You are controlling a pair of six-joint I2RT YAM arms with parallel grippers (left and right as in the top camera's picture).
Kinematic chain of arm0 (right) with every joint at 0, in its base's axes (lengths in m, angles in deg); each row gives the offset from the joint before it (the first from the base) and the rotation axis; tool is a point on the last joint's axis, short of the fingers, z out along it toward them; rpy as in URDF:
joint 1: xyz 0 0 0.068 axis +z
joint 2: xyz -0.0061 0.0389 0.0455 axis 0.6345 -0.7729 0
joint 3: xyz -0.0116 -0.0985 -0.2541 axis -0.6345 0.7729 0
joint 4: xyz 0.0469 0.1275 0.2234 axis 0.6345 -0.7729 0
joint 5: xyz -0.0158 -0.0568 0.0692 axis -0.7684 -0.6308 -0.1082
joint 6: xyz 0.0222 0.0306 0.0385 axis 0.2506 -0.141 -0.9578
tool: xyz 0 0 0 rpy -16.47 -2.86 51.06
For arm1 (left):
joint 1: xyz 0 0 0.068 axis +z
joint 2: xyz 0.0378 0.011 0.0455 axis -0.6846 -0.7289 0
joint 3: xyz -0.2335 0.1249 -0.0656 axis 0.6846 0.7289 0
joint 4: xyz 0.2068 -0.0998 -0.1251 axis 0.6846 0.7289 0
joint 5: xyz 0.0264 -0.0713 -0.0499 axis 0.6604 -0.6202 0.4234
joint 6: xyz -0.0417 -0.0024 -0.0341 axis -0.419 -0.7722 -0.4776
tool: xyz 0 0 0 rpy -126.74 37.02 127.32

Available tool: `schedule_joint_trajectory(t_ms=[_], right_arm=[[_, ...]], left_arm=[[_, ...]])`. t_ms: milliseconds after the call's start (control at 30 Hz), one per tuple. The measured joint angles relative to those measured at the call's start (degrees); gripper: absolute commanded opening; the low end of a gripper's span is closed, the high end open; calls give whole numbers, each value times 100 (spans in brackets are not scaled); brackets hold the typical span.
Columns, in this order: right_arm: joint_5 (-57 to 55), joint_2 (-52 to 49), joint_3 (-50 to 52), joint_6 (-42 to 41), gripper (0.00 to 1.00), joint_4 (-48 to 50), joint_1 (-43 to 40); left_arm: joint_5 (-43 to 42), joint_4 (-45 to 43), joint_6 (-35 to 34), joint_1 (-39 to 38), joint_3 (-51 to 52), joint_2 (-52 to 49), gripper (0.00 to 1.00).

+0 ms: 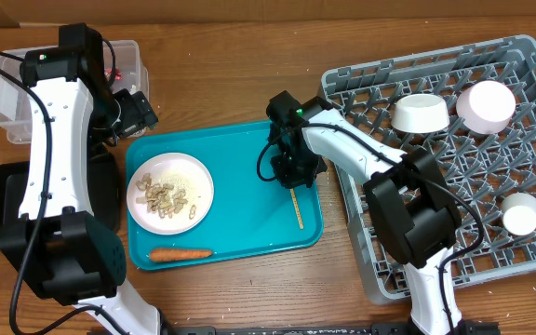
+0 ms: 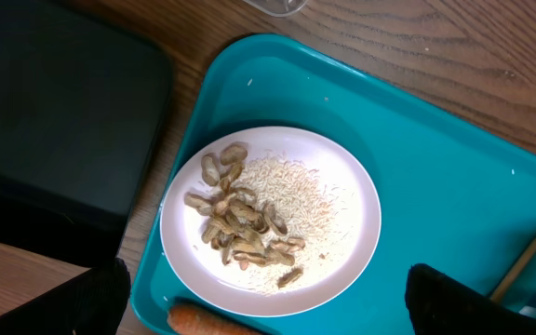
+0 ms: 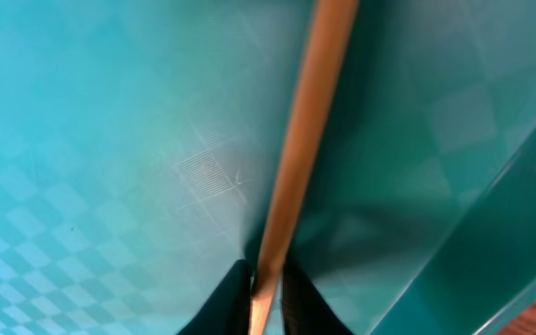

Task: Sort waste into correct bins and load items into the dishwasher
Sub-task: 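Carry the second chopstick into the rack beside the first, release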

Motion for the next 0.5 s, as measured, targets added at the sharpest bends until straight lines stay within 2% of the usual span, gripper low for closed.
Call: schedule_joint_trajectory(t_ms=[33,200,333,500], right_arm=[[0,-2,0,-24,4,-13,0],[-101,-2,-221,-83,4,-404,-15],[-306,61,-837,-85,4,-686,-101],[-748,723,-1521,-81,4,-911,-507]], left_arm=[[0,0,0,0,0,0,96],[0,0,0,0,0,0,96],[-2,0,0,0,0,0,96],[0,0,0,0,0,0,96]])
